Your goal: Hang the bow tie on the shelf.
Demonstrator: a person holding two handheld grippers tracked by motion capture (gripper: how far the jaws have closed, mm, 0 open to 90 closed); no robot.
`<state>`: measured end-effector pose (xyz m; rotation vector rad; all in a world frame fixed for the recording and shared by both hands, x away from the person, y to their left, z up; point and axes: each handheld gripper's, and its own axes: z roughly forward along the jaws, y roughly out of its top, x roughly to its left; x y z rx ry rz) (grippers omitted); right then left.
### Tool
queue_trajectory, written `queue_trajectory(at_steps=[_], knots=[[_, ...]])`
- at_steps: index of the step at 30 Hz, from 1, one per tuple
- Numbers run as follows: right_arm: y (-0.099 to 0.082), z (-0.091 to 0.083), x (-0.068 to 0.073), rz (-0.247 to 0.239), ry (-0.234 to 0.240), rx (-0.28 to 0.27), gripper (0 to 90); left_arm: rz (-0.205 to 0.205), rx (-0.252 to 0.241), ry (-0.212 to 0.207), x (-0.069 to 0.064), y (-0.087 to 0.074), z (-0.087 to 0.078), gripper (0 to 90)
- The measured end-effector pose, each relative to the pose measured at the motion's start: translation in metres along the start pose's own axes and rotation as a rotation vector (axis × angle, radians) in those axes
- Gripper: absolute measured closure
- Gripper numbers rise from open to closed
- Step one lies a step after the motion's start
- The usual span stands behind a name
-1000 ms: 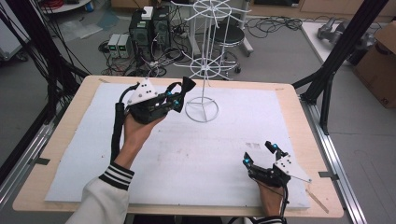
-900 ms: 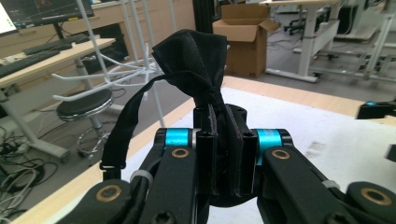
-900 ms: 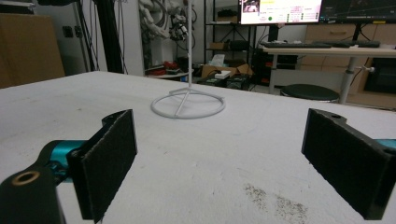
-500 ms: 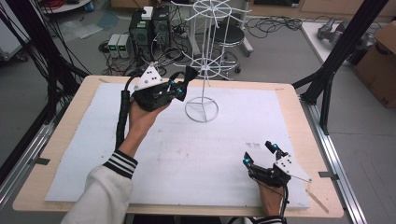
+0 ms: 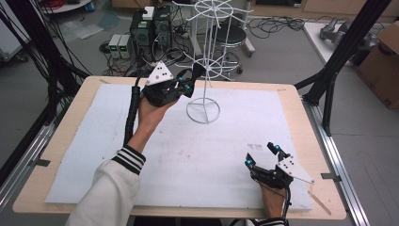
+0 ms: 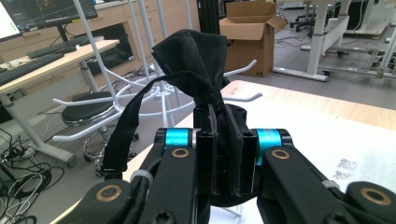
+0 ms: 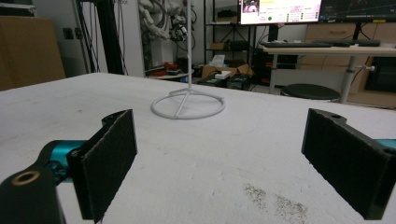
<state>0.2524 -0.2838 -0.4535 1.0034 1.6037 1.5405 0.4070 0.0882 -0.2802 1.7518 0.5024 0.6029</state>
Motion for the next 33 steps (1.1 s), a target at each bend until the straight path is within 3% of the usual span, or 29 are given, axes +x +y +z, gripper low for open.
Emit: queue_trajectory(at_steps=[12, 33], knots=[[0.0, 0.0, -0.001, 0.004, 0.001, -0.002, 9.4, -0.014, 0.017, -0.017, 0.002, -0.003, 0.019, 82.8], [0.0, 0.0, -0.001, 0.007, 0.002, -0.004, 9.4, -0.03, 0.071, -0.043, 0.002, -0.012, 0.033, 82.7]])
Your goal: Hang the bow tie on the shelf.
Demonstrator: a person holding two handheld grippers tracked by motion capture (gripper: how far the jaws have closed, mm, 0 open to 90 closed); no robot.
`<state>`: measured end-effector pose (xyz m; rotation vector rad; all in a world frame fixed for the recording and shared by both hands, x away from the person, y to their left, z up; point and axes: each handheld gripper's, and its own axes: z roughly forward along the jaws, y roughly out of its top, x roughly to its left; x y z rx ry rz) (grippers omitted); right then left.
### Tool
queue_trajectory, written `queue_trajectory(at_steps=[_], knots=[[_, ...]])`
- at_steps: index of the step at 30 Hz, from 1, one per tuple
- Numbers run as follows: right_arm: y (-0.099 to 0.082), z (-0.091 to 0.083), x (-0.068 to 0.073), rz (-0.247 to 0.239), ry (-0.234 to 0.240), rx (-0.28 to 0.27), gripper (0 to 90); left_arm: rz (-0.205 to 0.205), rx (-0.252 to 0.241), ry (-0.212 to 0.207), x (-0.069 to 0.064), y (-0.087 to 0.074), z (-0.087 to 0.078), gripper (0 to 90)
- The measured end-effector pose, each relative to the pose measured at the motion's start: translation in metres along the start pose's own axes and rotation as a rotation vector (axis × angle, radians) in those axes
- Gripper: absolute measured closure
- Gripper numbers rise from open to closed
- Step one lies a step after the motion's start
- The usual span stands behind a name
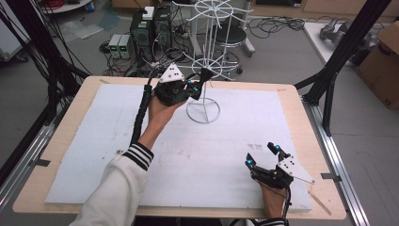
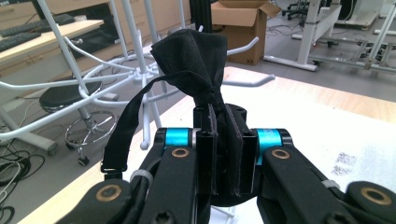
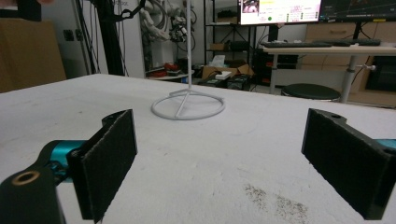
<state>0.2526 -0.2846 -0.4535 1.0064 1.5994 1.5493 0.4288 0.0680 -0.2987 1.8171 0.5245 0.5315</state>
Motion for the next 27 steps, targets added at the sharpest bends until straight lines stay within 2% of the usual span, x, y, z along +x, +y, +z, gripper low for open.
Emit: queue_trajectory(at_steps=[5, 10, 16, 17, 22, 24, 25, 27], knots=[[0.0, 0.0, 0.0, -0.001, -0.001, 0.0, 9.4, -0.002, 0.022, -0.008, -0.002, -0.002, 0.003, 82.7], [0.0, 0.0, 0.0, 0.001, 0.0, 0.0, 9.4, 0.004, 0.022, 0.002, -0.003, -0.007, 0.003, 82.7], [0.0, 0.0, 0.0, -0.001, -0.002, 0.001, 9.4, -0.011, 0.034, 0.015, 0.001, -0.016, 0.0, 82.4], [0.0, 0.0, 0.0, -0.001, -0.003, 0.0, 9.4, -0.014, 0.048, 0.013, 0.002, -0.018, 0.0, 82.2], [0.0, 0.0, 0.0, -0.001, -0.004, -0.003, 9.4, -0.028, 0.045, 0.02, 0.003, -0.021, 0.0, 80.6], [0.0, 0.0, 0.0, -0.002, -0.003, 0.0, 9.4, -0.022, 0.054, 0.027, 0.003, -0.022, -0.001, 76.3], [0.0, 0.0, 0.0, -0.002, -0.003, 0.0, 9.4, -0.038, 0.076, 0.026, 0.005, -0.025, -0.002, 72.2], [0.0, 0.0, 0.0, -0.002, -0.004, -0.001, 9.4, -0.032, 0.088, 0.038, 0.006, -0.027, -0.005, 57.0]])
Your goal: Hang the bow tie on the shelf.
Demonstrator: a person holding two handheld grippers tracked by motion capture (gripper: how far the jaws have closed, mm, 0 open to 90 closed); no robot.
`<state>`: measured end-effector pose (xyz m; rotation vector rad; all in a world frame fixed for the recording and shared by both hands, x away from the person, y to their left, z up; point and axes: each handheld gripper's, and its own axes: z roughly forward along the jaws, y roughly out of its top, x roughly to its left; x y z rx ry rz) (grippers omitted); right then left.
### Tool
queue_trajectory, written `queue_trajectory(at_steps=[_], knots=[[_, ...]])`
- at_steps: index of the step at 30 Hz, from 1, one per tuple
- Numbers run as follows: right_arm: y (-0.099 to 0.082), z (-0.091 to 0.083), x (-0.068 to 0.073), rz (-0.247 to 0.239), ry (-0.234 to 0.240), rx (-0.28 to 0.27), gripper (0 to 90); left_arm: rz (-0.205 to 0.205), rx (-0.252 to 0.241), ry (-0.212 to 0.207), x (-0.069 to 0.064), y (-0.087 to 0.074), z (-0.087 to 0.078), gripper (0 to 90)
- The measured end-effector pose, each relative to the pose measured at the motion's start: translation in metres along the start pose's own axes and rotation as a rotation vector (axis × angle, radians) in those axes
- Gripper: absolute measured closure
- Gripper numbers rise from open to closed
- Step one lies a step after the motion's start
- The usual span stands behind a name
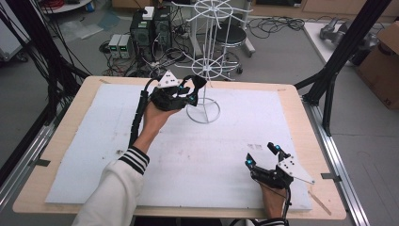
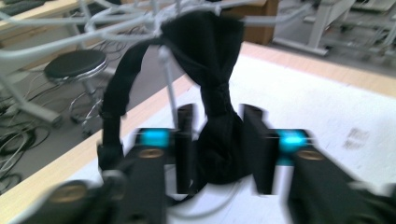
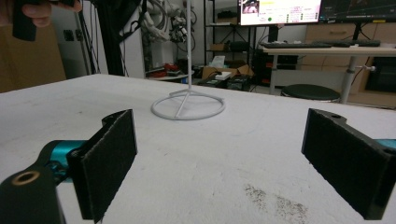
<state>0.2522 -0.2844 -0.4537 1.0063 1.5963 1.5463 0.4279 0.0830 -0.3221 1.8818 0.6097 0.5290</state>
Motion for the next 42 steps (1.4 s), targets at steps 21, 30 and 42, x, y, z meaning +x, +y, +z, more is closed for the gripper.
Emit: queue_trajectory(at_steps=[21, 30, 42], knots=[[-0.001, -0.002, 0.001, -0.012, 0.003, -0.021, 9.4, 0.027, -0.11, -0.033, 0.019, -0.079, -0.105, 16.6], [-0.001, -0.002, 0.002, -0.022, 0.0, -0.025, 9.4, 0.02, -0.227, 0.051, 0.027, -0.157, -0.197, 15.4], [-0.001, -0.002, 0.002, -0.024, 0.001, -0.019, 9.4, -0.08, -0.346, 0.232, 0.011, -0.207, -0.206, 15.2]])
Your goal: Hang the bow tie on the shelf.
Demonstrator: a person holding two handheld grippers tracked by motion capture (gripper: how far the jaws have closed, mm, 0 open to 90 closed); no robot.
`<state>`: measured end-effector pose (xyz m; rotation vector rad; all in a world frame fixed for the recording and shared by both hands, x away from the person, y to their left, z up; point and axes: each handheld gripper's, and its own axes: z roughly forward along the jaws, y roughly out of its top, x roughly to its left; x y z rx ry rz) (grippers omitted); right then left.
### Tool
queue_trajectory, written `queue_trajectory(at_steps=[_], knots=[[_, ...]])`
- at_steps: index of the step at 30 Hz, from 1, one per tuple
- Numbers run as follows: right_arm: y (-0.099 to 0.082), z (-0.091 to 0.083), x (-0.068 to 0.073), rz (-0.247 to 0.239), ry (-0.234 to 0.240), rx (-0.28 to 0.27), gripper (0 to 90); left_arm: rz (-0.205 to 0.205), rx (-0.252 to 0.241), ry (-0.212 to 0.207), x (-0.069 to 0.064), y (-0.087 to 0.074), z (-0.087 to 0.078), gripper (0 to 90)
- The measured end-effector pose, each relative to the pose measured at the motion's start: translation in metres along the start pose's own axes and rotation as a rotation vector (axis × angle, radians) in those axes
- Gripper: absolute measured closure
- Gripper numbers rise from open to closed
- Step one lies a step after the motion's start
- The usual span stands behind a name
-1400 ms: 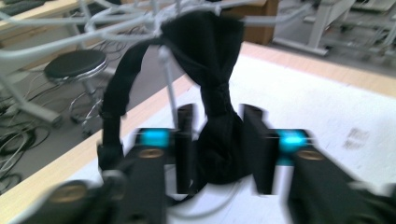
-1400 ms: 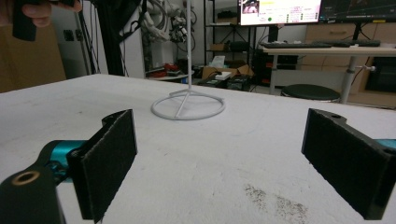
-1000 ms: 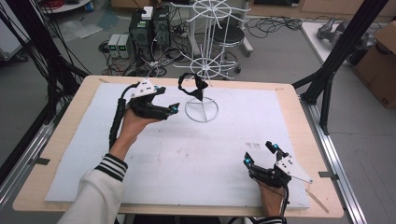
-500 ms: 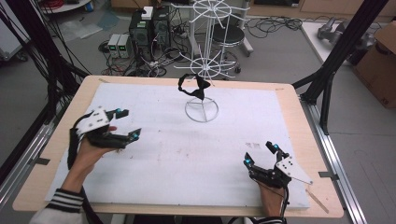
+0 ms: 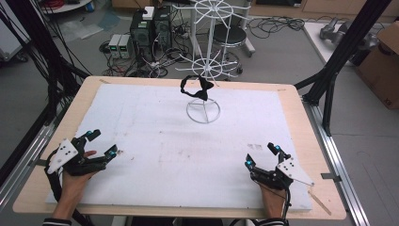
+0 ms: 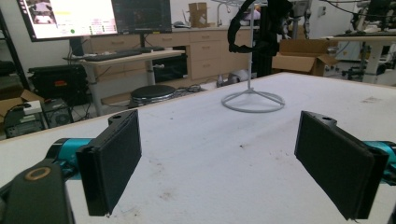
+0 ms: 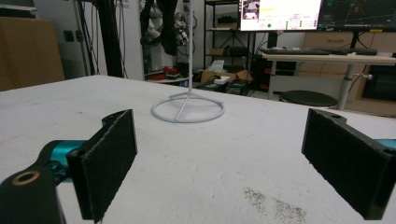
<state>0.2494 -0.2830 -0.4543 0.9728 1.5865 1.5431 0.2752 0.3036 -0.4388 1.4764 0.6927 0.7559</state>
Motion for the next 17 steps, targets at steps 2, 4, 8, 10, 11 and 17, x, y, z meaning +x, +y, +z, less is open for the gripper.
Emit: queue_trajectory(at_steps=[2, 4, 8, 10, 11, 17], knots=[[0.0, 0.0, 0.0, -0.005, 0.0, -0.003, 9.4, -0.003, 0.0, 0.017, -0.002, -0.002, 0.001, 15.2], [0.0, 0.0, 0.0, -0.001, 0.0, -0.003, 9.4, -0.021, -0.022, 0.036, -0.006, -0.007, 0.001, 15.1], [0.0, -0.001, 0.0, -0.006, -0.002, -0.006, 9.4, -0.024, 0.007, 0.04, -0.01, -0.014, 0.004, 14.9], [0.0, -0.001, 0.0, -0.001, -0.003, -0.007, 9.4, -0.015, 0.001, 0.044, -0.011, -0.014, 0.003, 15.0], [0.0, -0.001, 0.0, -0.003, -0.004, -0.008, 9.4, -0.015, 0.001, 0.044, -0.011, -0.014, 0.003, 14.9], [0.0, -0.001, 0.0, -0.003, -0.004, -0.012, 9.4, -0.039, -0.038, 0.068, -0.01, -0.016, -0.001, 14.8]])
